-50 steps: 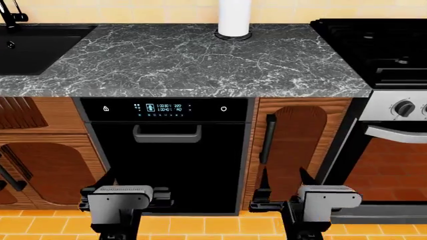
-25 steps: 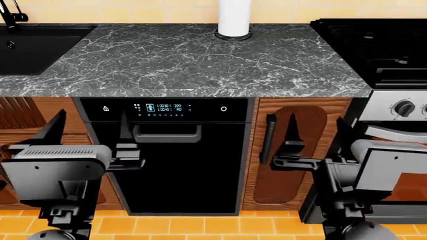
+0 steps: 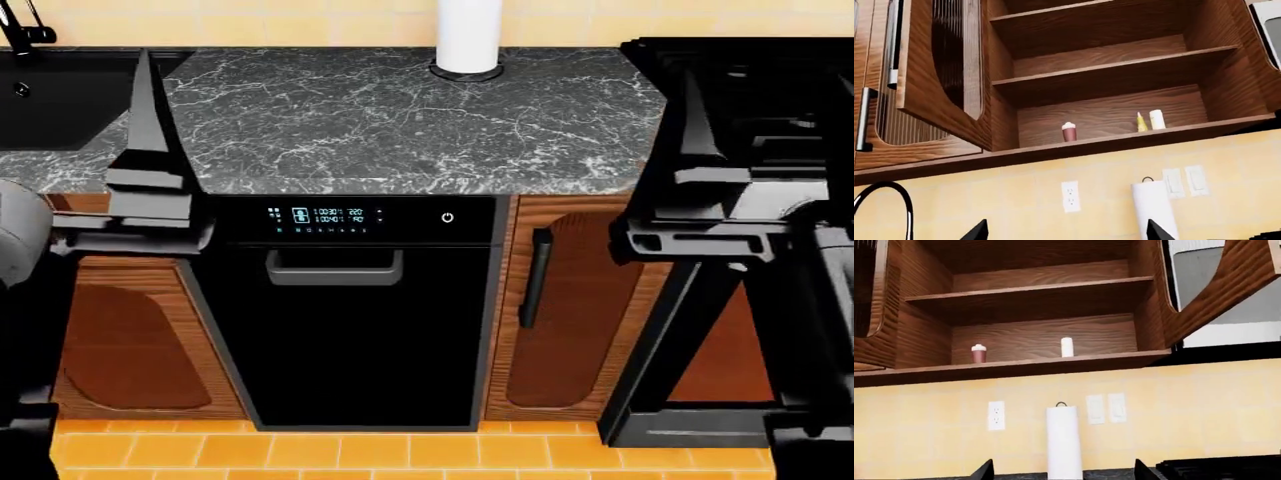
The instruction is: Pick and place the shaker into the drawer. Then close the cabinet.
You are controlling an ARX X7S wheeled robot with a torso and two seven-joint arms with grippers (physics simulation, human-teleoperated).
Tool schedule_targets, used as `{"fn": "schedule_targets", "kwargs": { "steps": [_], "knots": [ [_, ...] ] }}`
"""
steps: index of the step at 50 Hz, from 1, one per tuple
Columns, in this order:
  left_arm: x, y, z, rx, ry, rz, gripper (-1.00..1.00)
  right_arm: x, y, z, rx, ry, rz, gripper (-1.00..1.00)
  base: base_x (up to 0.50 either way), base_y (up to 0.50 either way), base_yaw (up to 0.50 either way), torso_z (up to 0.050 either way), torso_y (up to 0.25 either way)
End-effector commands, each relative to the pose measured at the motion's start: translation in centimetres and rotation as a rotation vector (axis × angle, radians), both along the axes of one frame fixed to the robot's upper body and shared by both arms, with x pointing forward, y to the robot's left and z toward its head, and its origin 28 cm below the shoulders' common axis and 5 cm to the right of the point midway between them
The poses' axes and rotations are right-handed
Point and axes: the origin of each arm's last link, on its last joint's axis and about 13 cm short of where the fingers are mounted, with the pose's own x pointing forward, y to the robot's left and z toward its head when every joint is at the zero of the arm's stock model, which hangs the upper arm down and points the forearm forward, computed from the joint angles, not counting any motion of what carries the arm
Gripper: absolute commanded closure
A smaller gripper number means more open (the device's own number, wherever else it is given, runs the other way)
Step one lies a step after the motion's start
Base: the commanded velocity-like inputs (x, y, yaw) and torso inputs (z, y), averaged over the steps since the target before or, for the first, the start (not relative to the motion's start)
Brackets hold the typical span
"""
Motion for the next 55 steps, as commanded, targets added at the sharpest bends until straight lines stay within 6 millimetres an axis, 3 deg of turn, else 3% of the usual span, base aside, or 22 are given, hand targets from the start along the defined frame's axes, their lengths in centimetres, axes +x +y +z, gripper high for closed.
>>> {"fn": "schedule_targets", "kwargs": {
  "steps": [1,15,34,55],
  "knots": [
    [-1.7,0.0,4.5,0.077,-0.089,0.051,-1.0,-2.4,-0.1,4.6,-0.075,-0.109,-0.028,-1.0,0.0,0.0,0.0,0.0,0.0],
    [-2.2,-0.7,11.2,0.132,-0.21,0.041,-1.0,-3.1,0.4,12.4,-0.122,-0.231,-0.052,-1.0,0.0,0.0,0.0,0.0,0.0],
    [-3.9,-1.3,18.4,0.17,-0.364,-0.009,-1.0,-4.8,1.2,18.9,-0.176,-0.334,-0.086,-1.0,0.0,0.0,0.0,0.0,0.0],
    [-3.8,-2.3,27.5,0.19,-0.444,-0.02,-1.0,-6.3,2.1,27.2,-0.219,-0.456,-0.124,-1.0,0.0,0.0,0.0,0.0,0.0]
  ]
}}
